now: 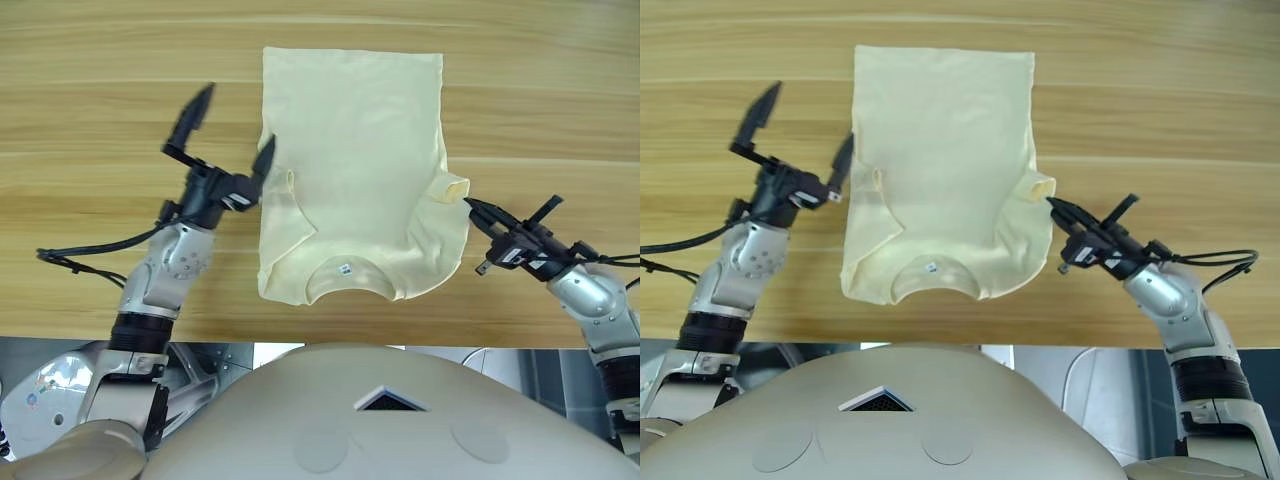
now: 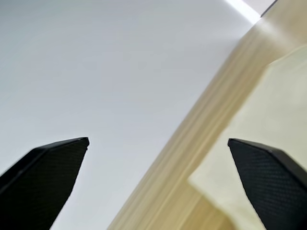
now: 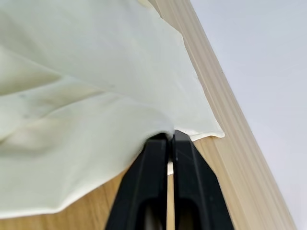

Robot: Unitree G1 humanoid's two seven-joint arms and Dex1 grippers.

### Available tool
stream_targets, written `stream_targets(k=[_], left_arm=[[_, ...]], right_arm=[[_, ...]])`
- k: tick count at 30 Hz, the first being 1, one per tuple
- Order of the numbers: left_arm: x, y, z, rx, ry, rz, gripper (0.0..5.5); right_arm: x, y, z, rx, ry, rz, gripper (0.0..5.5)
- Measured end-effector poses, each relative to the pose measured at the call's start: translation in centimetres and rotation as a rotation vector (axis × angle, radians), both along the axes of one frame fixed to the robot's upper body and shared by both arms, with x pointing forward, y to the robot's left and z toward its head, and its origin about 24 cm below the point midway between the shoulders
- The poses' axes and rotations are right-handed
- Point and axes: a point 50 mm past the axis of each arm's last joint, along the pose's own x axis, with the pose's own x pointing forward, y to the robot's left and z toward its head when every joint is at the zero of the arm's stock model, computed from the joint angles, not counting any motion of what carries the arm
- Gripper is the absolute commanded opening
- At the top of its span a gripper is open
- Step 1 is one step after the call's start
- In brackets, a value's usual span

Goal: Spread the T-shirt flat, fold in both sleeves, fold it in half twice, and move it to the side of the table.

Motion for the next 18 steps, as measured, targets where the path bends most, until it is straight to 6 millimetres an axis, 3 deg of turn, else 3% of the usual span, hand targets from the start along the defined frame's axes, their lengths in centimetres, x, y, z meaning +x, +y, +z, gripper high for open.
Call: stream_targets(k=[7,14,18], left_arm=[[-0.5,-0.4,-0.7,-0.024,0.046,-0.050,5.40],[-3.4,-6.5,-2.0,-0.159,0.223,-0.413,5.40],[-4.1,-8.7,-3.2,-0.083,0.291,-0.539,5.40]], right_arm=[[0.1,2.1,0.0,0.061,0.010,0.089,0.00],[1.2,2.4,0.1,0.064,-0.009,0.081,0.00],[2.0,2.0,-0.1,0.052,-0.022,0.044,0.00]])
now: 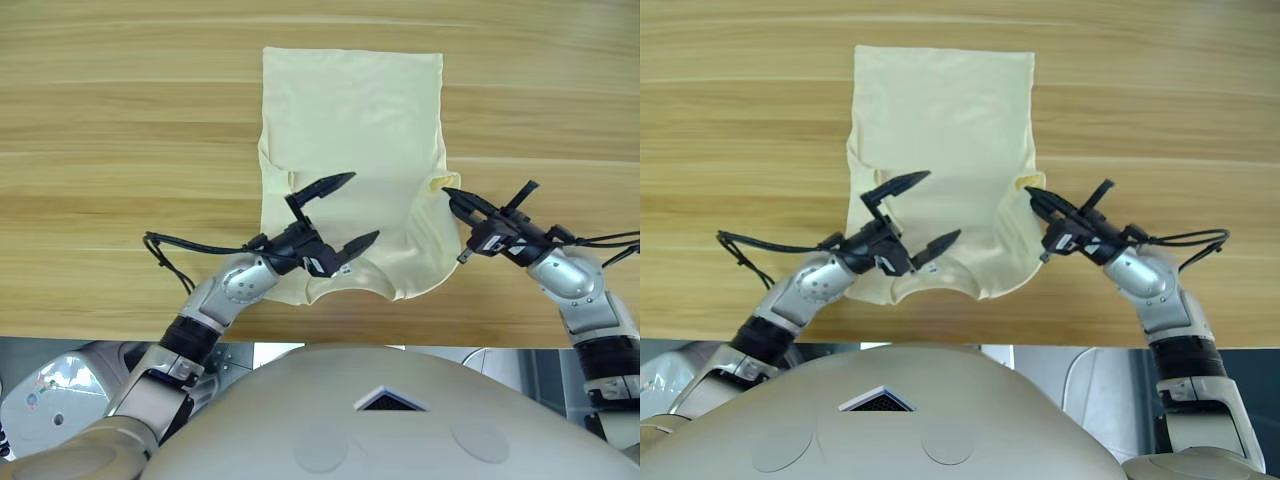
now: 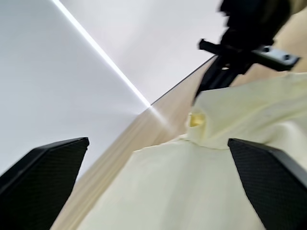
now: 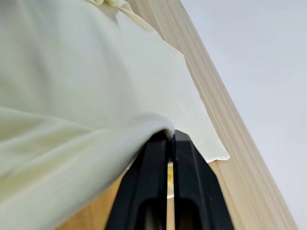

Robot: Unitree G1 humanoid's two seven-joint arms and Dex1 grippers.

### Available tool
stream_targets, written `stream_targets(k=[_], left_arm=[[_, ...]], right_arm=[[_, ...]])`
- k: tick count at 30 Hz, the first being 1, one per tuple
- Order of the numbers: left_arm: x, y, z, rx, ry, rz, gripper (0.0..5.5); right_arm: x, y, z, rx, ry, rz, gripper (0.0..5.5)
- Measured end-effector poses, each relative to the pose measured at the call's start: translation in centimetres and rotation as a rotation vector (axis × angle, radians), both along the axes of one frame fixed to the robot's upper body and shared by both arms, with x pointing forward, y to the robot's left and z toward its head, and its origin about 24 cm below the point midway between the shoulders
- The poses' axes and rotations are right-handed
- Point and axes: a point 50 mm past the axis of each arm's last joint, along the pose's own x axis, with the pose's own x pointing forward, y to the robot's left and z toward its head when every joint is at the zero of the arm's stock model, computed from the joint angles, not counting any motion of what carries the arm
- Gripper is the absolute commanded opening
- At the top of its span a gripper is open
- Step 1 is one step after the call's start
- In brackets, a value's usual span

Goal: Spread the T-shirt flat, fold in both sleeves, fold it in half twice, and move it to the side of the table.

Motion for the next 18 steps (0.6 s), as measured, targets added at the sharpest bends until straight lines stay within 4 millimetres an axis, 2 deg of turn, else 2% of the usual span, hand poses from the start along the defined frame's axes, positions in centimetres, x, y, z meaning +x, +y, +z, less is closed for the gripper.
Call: stream_targets(k=[5,11,18], left_arm=[[0.6,-2.1,-0.3,0.022,-0.010,-0.058,5.40],[0.3,-2.7,-1.6,0.116,0.007,-0.096,5.40],[-0.6,-3.7,-1.8,0.146,0.016,-0.184,5.40]], right_arm=[[0.0,0.2,-0.7,-0.012,0.012,-0.004,0.00],[0.1,0.5,-0.8,-0.002,0.007,-0.009,0.00],[0.1,0.6,-0.9,0.003,0.007,-0.009,0.00]])
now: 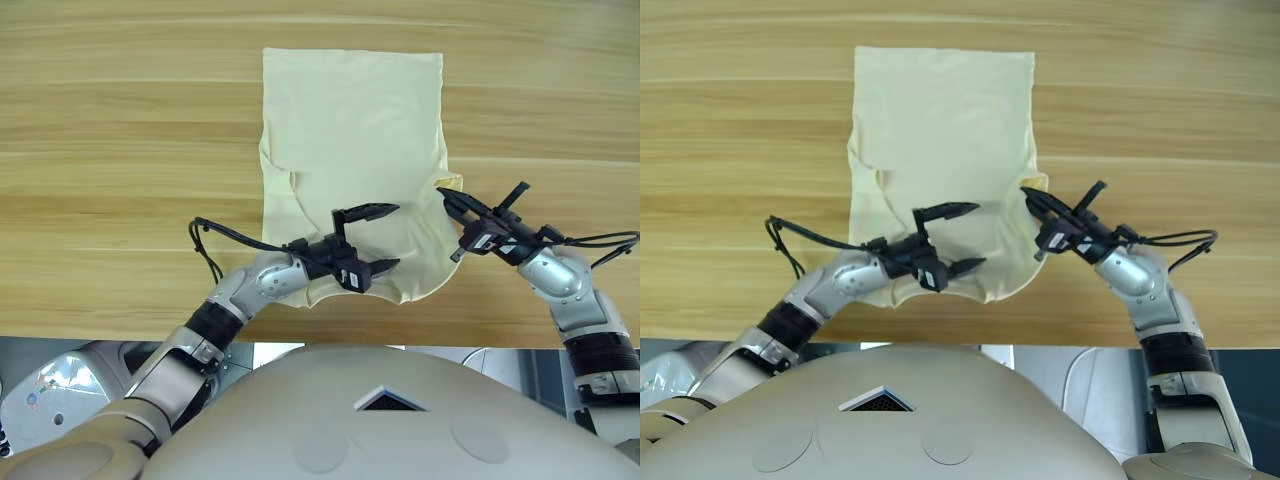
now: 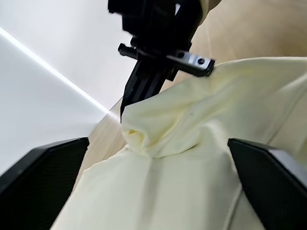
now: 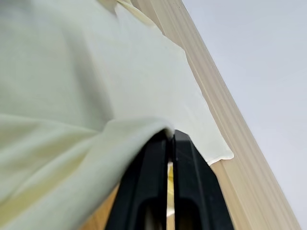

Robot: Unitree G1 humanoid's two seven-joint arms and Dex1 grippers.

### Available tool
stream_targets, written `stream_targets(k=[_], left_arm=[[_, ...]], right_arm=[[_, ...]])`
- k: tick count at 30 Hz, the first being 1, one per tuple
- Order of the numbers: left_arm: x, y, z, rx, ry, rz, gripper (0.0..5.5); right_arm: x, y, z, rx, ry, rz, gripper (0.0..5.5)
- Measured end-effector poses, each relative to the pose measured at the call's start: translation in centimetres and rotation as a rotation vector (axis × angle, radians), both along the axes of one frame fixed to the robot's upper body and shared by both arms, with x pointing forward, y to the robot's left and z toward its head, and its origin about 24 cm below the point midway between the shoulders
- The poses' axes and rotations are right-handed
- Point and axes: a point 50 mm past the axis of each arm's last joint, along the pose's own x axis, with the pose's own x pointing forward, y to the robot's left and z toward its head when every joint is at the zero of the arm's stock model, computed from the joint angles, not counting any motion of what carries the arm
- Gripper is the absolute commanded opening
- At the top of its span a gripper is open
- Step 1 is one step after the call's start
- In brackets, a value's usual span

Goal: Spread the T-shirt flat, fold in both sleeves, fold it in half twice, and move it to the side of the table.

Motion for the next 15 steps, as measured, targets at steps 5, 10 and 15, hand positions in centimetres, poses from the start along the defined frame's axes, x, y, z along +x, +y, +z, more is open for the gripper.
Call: stream_targets(k=[5,10,15], left_arm=[[-0.6,-0.5,0.0,0.007,0.007,-0.050,5.40],[-1.9,-0.3,0.1,0.022,0.007,-0.112,5.40],[-1.7,0.1,0.2,0.021,-0.002,-0.090,5.40]], right_arm=[[0.0,0.0,0.0,0.001,0.000,0.000,0.00],[0.0,-0.1,-0.1,0.000,0.004,-0.007,0.00],[0.0,0.0,-0.1,0.008,0.005,-0.007,0.00]])
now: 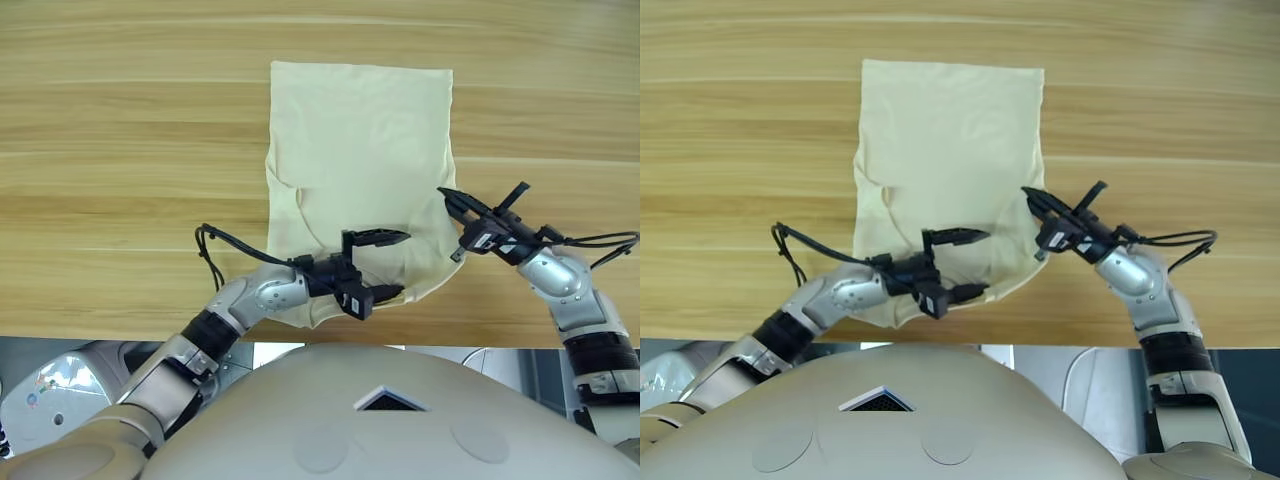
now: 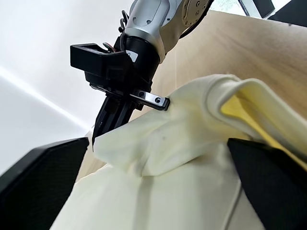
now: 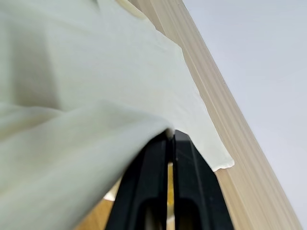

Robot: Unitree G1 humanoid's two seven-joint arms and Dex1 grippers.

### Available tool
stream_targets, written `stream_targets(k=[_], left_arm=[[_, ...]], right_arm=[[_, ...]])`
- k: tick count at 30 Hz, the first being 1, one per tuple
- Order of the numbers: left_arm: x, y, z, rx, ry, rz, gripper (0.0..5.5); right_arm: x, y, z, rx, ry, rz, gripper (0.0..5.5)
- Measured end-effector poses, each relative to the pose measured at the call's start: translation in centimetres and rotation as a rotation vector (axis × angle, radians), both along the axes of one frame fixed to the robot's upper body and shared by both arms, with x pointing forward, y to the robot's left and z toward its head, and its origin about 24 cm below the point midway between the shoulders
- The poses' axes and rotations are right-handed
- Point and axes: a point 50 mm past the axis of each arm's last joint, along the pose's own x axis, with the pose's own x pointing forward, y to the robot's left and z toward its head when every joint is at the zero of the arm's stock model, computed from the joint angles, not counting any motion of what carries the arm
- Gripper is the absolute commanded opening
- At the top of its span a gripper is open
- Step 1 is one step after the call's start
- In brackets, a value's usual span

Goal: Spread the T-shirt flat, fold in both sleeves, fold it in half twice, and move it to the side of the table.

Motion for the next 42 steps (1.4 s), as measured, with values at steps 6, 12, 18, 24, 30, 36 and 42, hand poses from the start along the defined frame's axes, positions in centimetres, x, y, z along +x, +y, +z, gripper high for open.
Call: stream_targets(k=[6,12,18,24,30,36,42], left_arm=[[1.3,0.4,0.5,-0.046,-0.024,0.107,5.40],[1.8,0.3,0.7,-0.080,-0.025,0.148,5.40],[1.7,0.3,3.8,-0.233,-0.050,0.105,5.40],[3.7,3.0,7.4,-0.378,-0.112,0.222,5.40],[3.4,3.4,6.7,-0.363,-0.077,0.243,5.40],[5.1,5.3,6.7,-0.379,-0.095,0.389,5.40],[6.0,6.6,6.8,-0.384,-0.116,0.468,5.40]], right_arm=[[-1.3,1.2,0.3,0.058,0.045,0.101,0.00],[-3.1,1.0,1.1,0.128,0.106,0.142,0.00],[-3.2,0.4,1.3,0.093,0.126,0.142,0.00],[-3.4,2.4,-0.2,0.108,0.181,0.203,0.00],[-3.7,4.3,-0.6,0.131,0.224,0.293,0.00],[-3.6,4.3,-0.8,0.121,0.237,0.298,0.31],[-2.4,3.7,-0.5,0.094,0.182,0.253,1.46]])
